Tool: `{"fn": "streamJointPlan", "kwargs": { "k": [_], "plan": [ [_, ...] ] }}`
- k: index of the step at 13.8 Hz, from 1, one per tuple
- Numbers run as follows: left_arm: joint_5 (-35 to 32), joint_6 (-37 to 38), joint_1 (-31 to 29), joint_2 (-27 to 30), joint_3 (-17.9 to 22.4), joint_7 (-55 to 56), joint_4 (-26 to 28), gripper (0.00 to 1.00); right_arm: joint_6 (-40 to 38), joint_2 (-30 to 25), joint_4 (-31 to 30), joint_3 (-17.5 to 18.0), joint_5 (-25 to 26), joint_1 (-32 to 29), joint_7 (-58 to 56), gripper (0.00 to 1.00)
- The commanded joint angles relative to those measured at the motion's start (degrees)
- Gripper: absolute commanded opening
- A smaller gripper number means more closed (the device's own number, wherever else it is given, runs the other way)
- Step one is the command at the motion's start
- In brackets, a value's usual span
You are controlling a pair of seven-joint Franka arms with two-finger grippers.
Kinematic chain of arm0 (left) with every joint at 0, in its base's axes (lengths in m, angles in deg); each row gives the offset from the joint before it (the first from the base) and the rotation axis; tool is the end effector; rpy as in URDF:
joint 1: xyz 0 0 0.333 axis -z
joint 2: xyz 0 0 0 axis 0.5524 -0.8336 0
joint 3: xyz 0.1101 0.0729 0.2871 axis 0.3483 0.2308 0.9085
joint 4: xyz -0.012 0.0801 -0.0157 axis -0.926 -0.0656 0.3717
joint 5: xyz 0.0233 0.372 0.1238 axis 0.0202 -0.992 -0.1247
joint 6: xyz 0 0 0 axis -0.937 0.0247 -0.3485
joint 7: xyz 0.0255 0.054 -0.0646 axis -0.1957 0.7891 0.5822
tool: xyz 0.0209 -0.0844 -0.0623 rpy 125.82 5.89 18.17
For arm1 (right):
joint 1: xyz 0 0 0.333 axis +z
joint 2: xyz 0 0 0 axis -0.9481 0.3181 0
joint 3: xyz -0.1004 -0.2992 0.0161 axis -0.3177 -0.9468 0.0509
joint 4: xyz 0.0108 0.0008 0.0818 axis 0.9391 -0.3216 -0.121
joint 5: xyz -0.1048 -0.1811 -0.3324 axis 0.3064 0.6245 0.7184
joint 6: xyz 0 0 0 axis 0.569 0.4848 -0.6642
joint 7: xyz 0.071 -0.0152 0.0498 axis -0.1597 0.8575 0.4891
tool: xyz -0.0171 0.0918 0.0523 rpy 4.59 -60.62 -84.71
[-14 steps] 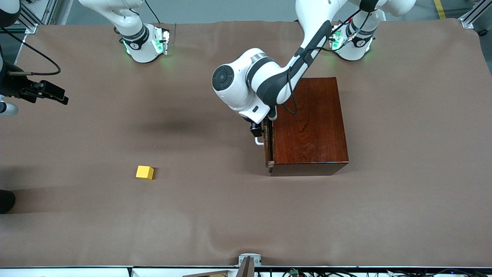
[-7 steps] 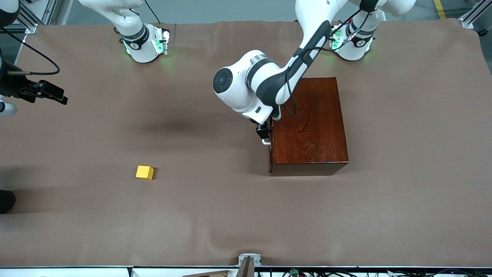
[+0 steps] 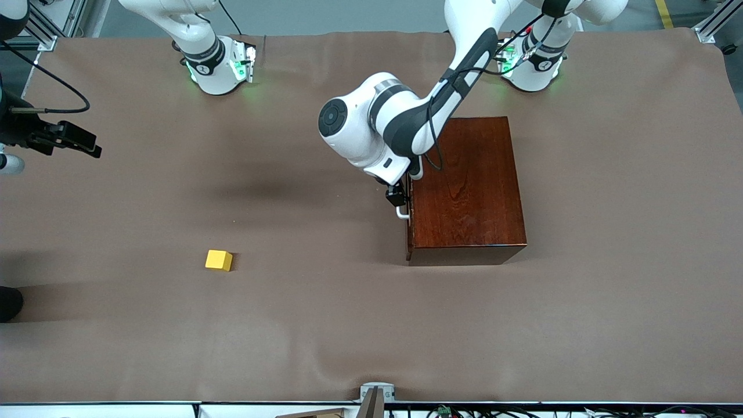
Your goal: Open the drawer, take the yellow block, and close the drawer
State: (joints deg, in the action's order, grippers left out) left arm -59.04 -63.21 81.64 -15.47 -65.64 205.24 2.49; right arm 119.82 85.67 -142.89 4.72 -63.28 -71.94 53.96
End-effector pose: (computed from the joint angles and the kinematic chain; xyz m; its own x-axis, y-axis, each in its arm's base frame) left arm 0.4705 -0.5221 0.3202 -0.0583 0.9143 0.4009 0.9983 0.0547 0.0205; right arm 0.5385 -0.0247 0.6039 0.9924 -0.0777 -0.0951 -0.0789 -0.9968 -0.0084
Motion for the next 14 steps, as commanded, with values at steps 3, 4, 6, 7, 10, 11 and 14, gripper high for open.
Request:
{"fn": "streamJointPlan", "kwargs": {
  "k": [3, 4, 6, 7, 10, 11, 14],
  "plan": [
    [-1.89, -1.31, -3.27, 5.09, -0.07, -0.56, -0.83, 1.0, -0.79, 0.09, 0.95, 0.39, 0.5, -0.65, -0.64, 1.0],
    [-1.89, -2.01, -4.85, 6.23, 0.01, -1.96, -0.83, 1.0, -0.7, 0.09, 0.95, 0.39, 0.42, -0.65, -0.64, 1.0],
    [-1.72, -2.71, -10.2, 8.25, 0.1, -5.03, -0.66, 1.0, -0.7, 0.18, 0.95, 0.39, 0.42, -0.65, -0.64, 1.0],
    [-1.72, -2.89, -13.36, 8.7, 0.02, -7.31, -0.66, 1.0, -0.79, 0.18, 0.95, 0.39, 0.42, -0.65, -0.64, 1.0],
    [-1.81, -4.99, -21.8, 10.45, 0.01, -12.76, -0.57, 1.0, -0.7, 0.18, 0.95, 0.39, 0.42, -0.65, -0.64, 1.0],
    [-1.72, -5.61, -24.96, 10.89, -0.16, -15.3, -0.57, 1.0, -0.7, 0.18, 0.95, 0.39, 0.42, -0.65, -0.64, 1.0],
    [-0.15, -5.88, -31.3, 12.12, -0.42, -27.15, -0.48, 1.0, -0.7, 0.18, 0.95, 0.48, 0.42, -0.74, -0.64, 1.0]
  ]
}}
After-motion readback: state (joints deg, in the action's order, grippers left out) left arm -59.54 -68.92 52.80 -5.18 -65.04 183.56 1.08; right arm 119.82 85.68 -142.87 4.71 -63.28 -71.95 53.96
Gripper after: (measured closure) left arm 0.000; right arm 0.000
